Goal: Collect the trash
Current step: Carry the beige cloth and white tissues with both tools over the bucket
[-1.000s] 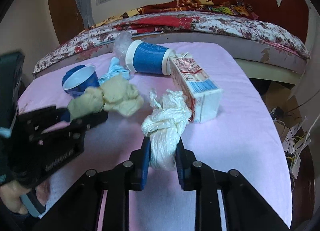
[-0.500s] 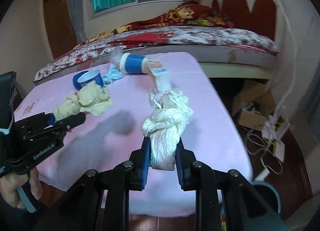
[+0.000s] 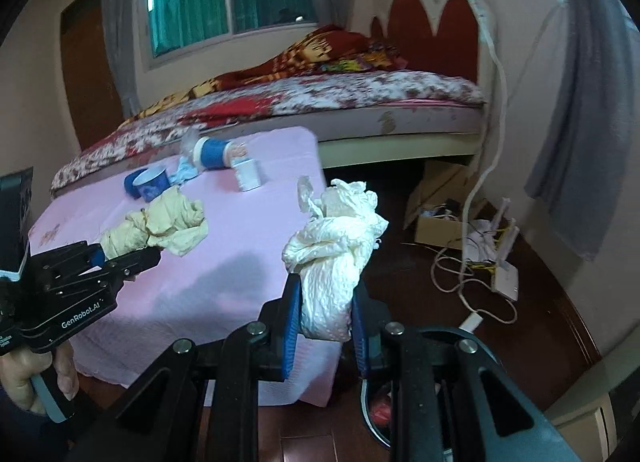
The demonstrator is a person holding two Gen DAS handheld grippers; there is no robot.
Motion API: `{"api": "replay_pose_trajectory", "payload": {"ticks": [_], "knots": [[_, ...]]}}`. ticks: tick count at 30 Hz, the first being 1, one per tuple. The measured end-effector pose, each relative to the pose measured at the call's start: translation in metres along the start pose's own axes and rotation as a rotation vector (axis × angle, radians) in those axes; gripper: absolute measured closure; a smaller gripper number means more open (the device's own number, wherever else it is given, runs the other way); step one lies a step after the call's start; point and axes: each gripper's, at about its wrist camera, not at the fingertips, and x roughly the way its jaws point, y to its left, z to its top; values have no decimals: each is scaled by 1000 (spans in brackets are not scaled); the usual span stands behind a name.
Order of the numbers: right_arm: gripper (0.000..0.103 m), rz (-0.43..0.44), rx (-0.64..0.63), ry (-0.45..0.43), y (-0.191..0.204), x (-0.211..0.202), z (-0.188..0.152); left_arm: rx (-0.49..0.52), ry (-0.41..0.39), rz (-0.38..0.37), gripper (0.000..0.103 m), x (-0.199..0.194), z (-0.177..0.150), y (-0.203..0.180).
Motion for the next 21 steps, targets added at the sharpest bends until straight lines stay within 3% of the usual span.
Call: {"api": "replay_pose_trajectory", "payload": {"ticks": [10, 21], "knots": [[78, -68, 74, 25, -54, -19, -35, 62, 24, -84, 77, 11, -2, -58], [78, -133, 175, 104, -117, -16, -79, 156, 129, -195, 77, 48, -21, -128]]}}
